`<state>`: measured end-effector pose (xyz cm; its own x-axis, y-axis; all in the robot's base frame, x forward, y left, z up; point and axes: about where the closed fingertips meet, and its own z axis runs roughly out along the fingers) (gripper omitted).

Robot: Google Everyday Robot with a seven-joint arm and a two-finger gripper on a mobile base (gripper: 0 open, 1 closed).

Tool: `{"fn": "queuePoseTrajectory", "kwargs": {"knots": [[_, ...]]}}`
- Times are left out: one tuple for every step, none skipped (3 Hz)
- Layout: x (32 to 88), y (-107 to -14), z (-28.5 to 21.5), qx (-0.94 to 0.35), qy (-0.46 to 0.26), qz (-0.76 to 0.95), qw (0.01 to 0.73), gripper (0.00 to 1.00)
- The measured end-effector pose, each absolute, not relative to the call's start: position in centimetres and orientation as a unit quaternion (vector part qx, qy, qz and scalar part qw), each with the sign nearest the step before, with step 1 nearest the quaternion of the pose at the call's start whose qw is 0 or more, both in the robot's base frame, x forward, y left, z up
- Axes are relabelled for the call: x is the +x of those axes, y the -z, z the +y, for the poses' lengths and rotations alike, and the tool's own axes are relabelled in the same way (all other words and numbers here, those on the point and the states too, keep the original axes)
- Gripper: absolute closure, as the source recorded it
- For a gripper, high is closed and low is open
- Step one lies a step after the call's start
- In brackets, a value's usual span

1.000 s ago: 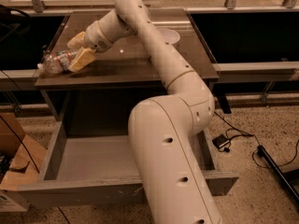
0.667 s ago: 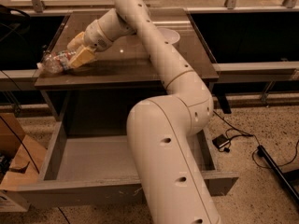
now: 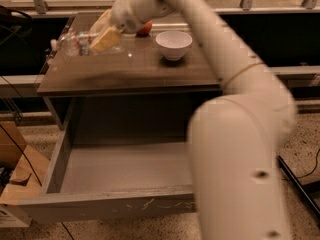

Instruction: Place water bottle into top drawer

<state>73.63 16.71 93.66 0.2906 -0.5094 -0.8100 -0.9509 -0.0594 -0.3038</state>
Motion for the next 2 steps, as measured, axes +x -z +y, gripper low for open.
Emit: {"fn": "queuePoseTrajectory", "kwargs": {"knots": [[68.9, -100.5, 10.0, -0.658, -0.222, 0.543, 0.472, 1.0], [61.7, -102.5, 6.4, -0.647, -0.238, 0.555, 0.466, 1.0]]}}
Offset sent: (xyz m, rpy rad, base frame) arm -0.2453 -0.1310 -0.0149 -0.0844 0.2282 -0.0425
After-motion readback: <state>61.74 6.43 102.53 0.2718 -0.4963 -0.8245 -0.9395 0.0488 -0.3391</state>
